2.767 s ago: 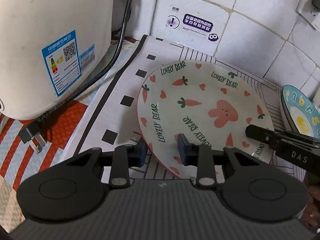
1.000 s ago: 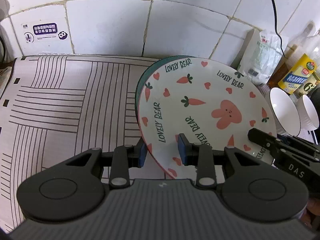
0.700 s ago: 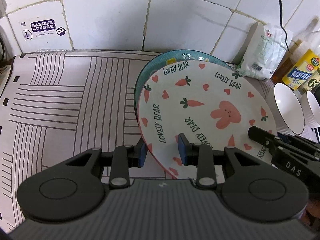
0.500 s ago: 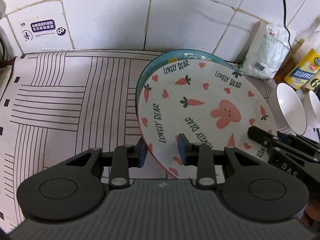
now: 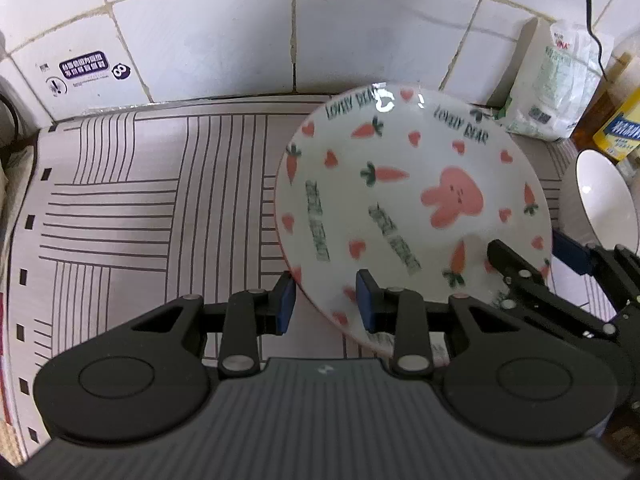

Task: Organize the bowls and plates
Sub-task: 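Lower the pink bunny plate onto the blue egg plate and release, then move the right gripper to a white bowl near the stove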

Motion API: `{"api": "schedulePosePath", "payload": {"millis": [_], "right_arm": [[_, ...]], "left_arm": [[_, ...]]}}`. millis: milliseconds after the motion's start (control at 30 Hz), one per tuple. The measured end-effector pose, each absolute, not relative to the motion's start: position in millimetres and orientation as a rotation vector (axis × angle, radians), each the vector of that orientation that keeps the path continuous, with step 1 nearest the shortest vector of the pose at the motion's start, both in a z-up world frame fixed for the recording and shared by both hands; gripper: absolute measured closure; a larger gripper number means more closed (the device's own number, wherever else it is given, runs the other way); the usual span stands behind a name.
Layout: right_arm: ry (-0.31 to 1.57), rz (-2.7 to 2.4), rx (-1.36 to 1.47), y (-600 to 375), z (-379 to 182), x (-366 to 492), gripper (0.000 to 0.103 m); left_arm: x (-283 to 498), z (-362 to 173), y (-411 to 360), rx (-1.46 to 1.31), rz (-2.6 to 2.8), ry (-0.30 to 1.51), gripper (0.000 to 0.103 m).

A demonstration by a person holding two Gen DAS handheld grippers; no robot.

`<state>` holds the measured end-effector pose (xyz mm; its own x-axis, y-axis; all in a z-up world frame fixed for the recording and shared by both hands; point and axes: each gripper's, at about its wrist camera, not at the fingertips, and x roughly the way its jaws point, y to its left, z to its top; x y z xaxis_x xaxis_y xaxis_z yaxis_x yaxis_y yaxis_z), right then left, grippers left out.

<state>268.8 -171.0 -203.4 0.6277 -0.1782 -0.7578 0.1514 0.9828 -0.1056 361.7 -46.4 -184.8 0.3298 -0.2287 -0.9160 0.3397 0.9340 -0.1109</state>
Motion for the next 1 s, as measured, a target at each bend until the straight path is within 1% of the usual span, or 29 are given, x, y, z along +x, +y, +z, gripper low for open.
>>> {"api": "schedulePosePath", "payload": {"millis": [100, 200, 400, 467, 500, 533, 567, 633, 700, 767, 800, 867, 933, 1000], "right_arm": [[0.853, -0.206, -0.106, -162, -209, 271, 0.051], [0.842, -0.207, -0.083, -165, -209, 269, 0.051], [0.815, -0.137, -0.009, -179, -180, 247, 0.052], [0.826, -0.126, 0.007, -183, -168, 239, 0.049], [0.83, -0.122, 0.019, -187, -162, 235, 0.046], [0.833, -0.121, 0.03, -190, -156, 230, 0.042], [0.837, -0.121, 0.036, -194, -149, 225, 0.04], [0.842, -0.127, 0.04, -201, -137, 214, 0.04], [0.843, -0.118, 0.035, -206, -124, 203, 0.04], [0.836, -0.113, 0.021, -212, -110, 191, 0.04], [0.832, -0.117, 0.011, -214, -103, 184, 0.04], [0.819, -0.118, -0.001, -218, -89, 171, 0.039], [0.8, -0.108, 0.006, -223, -76, 156, 0.035], [0.792, -0.1, 0.011, -228, -66, 142, 0.034]], "left_arm": [[359, -181, -46, 0.106, -0.366, 1.177, 0.073], [351, -169, -44, 0.102, -0.378, 1.168, 0.073], [327, -138, -49, 0.146, -0.407, 1.142, 0.073], [317, -127, -52, 0.168, -0.413, 1.13, 0.073], [311, -121, -54, 0.177, -0.417, 1.125, 0.073], [306, -114, -56, 0.185, -0.425, 1.119, 0.071], [300, -107, -58, 0.191, -0.433, 1.114, 0.07], [289, -93, -63, 0.213, -0.454, 1.094, 0.069], [275, -78, -70, 0.238, -0.477, 1.063, 0.067], [262, -65, -76, 0.254, -0.5, 1.038, 0.061], [255, -60, -79, 0.263, -0.509, 1.024, 0.061], [242, -54, -85, 0.298, -0.501, 1.01, 0.06], [231, -50, -91, 0.325, -0.506, 1.004, 0.058], [221, -47, -97, 0.333, -0.518, 1.013, 0.056]]}}
